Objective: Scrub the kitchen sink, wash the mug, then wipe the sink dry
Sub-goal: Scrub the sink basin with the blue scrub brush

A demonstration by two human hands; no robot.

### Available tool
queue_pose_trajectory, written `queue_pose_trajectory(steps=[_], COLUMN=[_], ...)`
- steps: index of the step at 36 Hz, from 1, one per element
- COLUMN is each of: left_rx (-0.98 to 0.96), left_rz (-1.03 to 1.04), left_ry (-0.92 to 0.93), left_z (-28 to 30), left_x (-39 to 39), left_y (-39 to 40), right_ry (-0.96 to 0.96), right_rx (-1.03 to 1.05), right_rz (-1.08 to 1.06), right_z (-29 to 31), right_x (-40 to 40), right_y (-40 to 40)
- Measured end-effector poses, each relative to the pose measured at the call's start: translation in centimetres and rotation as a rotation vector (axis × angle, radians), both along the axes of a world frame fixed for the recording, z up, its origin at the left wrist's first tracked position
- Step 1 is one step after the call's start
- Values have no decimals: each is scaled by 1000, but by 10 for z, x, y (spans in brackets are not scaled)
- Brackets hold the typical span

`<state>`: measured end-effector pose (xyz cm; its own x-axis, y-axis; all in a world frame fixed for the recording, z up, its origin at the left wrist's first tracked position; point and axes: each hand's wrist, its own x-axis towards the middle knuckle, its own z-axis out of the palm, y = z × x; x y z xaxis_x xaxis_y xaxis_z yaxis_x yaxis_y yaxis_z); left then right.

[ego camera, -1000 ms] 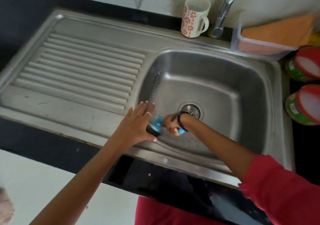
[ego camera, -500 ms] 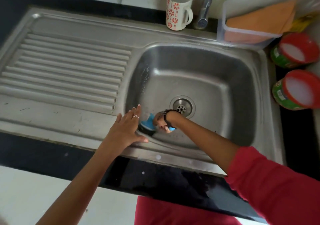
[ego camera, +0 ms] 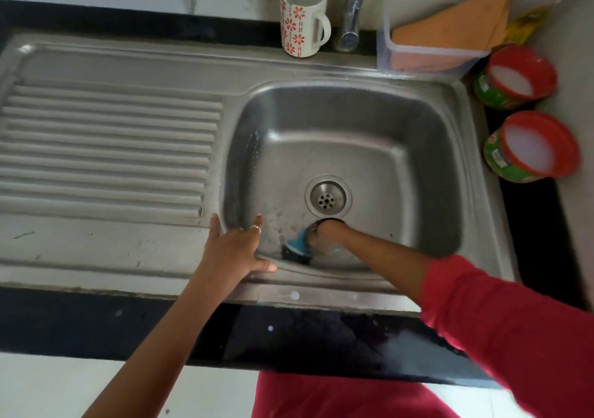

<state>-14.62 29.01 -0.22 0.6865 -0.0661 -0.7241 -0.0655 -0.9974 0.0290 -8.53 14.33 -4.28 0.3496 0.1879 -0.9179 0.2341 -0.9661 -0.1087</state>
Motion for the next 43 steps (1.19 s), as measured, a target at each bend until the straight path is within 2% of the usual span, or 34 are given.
queue_pose_trajectory(steps=[4,10,15,17,21,23,28,31,33,39,43], left_rx=[-3,-25,-27,-19,-13,-18,-11,-4,-1,-56,-75], left_rz=[-48,-108,-161,-180,-203,-211,-238,-266,-283,-280,-289], left_ry=[-9,-31,-44,-49,-68,-67,-33,-10,-6,69,68], left_z=[-4,-8,-11,-13,-16,-16,-17,-15,-15,-21,-23], left_x=[2,1,4,7,7,6,10,16,19,23,21], left_y=[2,11,13,15,19,20,20,19,19,18,17], right_ry=[-44,-225,-105,-71,-108,-63,-57,-67,-22,26,40], right_rx=[118,51,37,20,-139,-183,-9,17,-68,-413,-402], right_rz=[-310,-317,-141,-187,-50,60,0,70,133,92,131], right_z=[1,-18,-17,-1,23,24,14,4,5,19,24], right_x=[-5,1,-11,-4,4,3,-5,-9,-8,8,11], right_y=[11,30,45,37,2,-1,27,29,20,-50,-39])
